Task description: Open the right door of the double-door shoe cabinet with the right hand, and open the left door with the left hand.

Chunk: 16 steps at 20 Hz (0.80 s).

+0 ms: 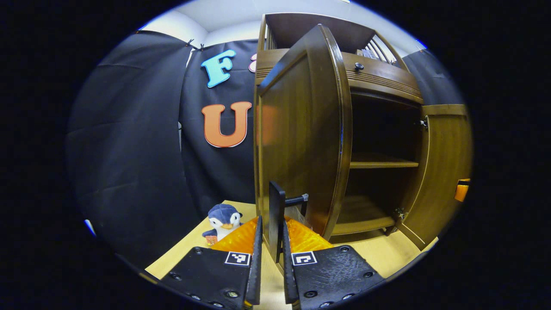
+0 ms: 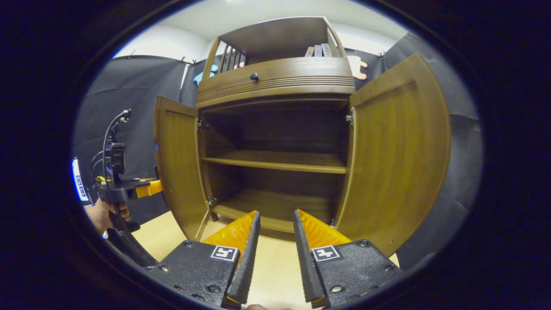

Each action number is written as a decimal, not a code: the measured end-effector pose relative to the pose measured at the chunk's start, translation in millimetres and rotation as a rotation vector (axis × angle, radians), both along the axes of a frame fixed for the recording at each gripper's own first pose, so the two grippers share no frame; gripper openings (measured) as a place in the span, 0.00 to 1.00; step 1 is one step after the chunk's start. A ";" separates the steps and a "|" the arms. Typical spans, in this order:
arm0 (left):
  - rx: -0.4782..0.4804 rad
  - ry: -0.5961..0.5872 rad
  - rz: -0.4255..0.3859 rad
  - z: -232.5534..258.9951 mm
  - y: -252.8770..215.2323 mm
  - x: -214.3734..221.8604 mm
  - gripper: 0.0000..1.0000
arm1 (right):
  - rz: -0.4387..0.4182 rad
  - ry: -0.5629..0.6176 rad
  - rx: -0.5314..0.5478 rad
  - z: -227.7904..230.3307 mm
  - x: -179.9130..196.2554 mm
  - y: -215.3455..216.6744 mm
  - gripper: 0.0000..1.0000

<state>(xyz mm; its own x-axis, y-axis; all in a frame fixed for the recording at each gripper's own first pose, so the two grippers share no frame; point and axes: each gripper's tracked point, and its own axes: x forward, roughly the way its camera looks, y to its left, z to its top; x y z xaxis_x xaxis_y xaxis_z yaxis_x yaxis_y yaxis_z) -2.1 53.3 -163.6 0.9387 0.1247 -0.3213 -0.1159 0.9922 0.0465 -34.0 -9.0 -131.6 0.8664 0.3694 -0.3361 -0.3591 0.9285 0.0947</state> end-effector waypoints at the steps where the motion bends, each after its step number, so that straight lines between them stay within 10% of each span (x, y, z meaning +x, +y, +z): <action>1: 0.002 -0.003 0.007 -0.1 4.4 -1.4 0.21 | 0.004 -0.003 0.002 1.1 1.3 2.3 0.52; 16: -0.047 0.024 0.060 -6.5 52.2 -19.0 0.14 | 0.023 0.005 0.002 -3.3 12.7 33.2 0.53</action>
<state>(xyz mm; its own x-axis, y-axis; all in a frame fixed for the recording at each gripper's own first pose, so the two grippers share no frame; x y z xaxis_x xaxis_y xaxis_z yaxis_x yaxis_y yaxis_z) -21.2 105.5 -170.2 0.9220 0.1645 -0.3506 -0.1744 0.9847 0.0033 -21.3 24.2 -134.9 0.8559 0.3898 -0.3399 -0.3799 0.9198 0.0982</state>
